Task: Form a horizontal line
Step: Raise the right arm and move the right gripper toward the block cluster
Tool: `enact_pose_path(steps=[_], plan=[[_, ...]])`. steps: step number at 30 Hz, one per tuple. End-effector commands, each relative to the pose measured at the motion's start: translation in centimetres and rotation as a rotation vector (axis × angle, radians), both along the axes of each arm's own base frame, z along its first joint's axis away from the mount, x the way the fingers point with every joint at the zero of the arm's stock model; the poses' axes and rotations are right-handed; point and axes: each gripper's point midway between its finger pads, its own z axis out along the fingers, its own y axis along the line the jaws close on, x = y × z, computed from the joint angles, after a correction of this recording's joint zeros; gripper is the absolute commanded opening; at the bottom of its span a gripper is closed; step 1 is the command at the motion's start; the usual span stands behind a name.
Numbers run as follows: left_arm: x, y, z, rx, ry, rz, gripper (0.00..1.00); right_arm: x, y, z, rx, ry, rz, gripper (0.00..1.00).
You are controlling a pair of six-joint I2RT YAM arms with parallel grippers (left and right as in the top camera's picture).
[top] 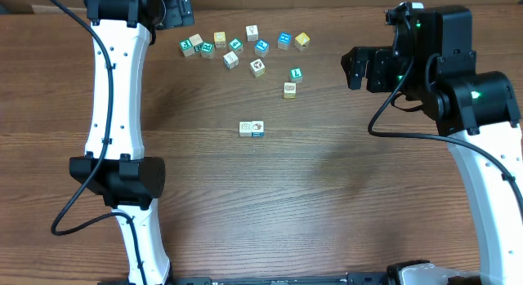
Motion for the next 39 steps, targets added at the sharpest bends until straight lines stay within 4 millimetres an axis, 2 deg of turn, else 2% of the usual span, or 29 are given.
enact_pose_path(steps=[1, 13, 19, 22, 27, 31, 33, 36, 39], plan=[[0.0, -0.2, 0.4, 0.011, -0.008, -0.012, 1.0, 0.2, -0.2, 0.9, -0.005, -0.023, -0.006, 1.0], [0.0, -0.2, 0.4, 0.011, -0.008, -0.012, 1.0, 0.2, 0.0, 0.9, 0.005, -0.025, 0.002, 1.0], [0.0, -0.3, 0.4, 0.011, -0.008, -0.012, 1.0, 1.3, 1.3, 2.8, 0.11, -0.091, 0.005, 1.0], [0.0, -0.2, 0.4, 0.011, -0.008, -0.012, 1.0, 1.4, 1.4, 2.5, 0.131, -0.075, -0.003, 0.9], [0.0, -0.3, 0.4, 0.011, -0.008, -0.012, 1.0, 2.0, 1.5, -0.1, 0.158, 0.022, -0.052, 0.85], [0.0, -0.2, 0.4, 0.011, -0.008, -0.012, 1.0, 3.3, 1.7, -3.5, 0.142, 0.112, -0.068, 0.8], [0.0, -0.3, 0.4, 0.011, -0.008, -0.012, 1.0, 4.0, 1.9, -5.3, 0.133, 0.155, -0.07, 0.75], [0.0, -0.2, 0.4, 0.011, -0.008, -0.012, 1.0, 5.0, 2.7, -7.7, 0.123, 0.2, -0.06, 0.75], [0.0, -0.3, 0.4, 0.011, -0.008, -0.012, 1.0, 5.9, 4.3, -9.6, 0.115, 0.221, -0.031, 0.75]])
